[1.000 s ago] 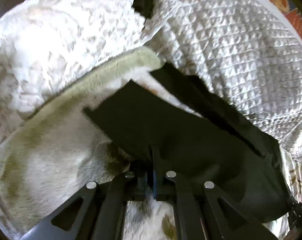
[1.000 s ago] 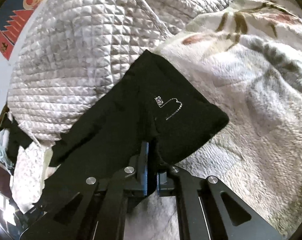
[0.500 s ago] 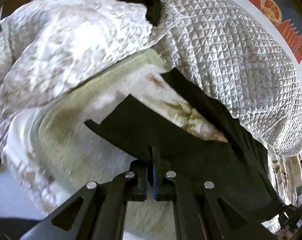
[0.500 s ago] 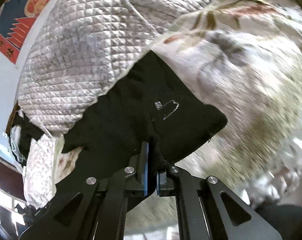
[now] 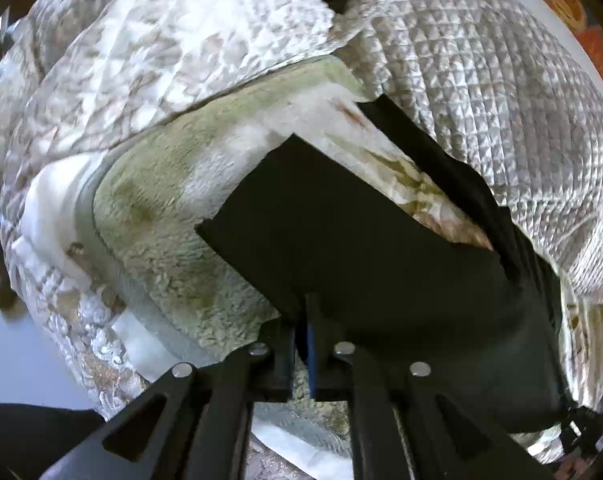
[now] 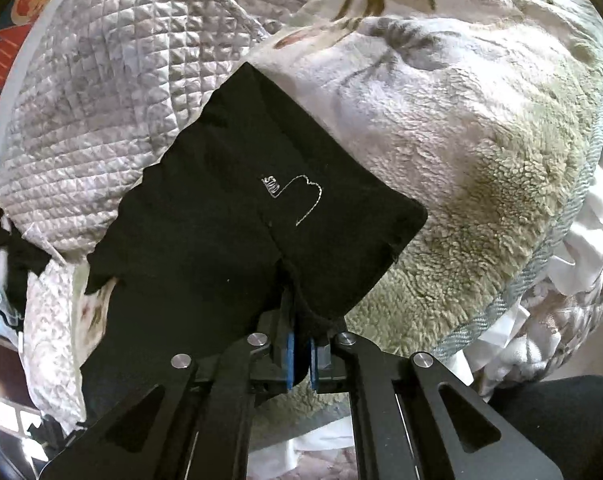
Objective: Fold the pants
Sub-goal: 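Lift the gripped pants edge with both grippers and fold it over the pants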
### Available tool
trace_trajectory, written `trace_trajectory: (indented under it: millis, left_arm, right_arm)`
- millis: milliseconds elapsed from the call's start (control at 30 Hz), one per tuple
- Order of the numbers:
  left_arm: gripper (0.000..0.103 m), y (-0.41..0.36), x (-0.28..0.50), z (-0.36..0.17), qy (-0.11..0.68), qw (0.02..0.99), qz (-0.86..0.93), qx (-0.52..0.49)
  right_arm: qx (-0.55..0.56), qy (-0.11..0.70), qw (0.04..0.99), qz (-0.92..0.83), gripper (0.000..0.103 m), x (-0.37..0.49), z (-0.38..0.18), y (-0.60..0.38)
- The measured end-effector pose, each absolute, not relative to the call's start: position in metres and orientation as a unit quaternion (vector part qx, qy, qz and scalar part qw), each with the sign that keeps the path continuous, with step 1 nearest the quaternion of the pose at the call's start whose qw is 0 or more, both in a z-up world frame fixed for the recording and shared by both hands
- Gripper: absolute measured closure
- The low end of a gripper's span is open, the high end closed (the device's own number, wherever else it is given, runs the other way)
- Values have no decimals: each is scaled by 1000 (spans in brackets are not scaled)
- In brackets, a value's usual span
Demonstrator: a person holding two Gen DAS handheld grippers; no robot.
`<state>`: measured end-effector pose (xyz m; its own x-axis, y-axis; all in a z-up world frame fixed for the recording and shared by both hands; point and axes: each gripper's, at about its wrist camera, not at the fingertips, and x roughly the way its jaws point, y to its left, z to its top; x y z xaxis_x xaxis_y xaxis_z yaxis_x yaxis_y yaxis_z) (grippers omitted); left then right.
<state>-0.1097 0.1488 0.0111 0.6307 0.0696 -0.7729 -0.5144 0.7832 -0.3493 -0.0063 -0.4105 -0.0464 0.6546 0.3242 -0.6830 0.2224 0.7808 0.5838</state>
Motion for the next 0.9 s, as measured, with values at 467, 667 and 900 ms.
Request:
trace_trajectory:
  millis: [467, 667, 900]
  left_arm:
    - [92, 161, -107, 20, 371, 863, 221, -261]
    - [91, 164, -111, 22, 378, 859, 241, -249]
    - [63, 170, -125, 50, 336, 867, 278, -243]
  right_arm:
    - [332, 363, 871, 2, 91, -18, -25, -423]
    - [331, 403, 853, -31, 87, -12, -41, -427]
    - [281, 338, 892, -101, 68, -33, -5, -433]
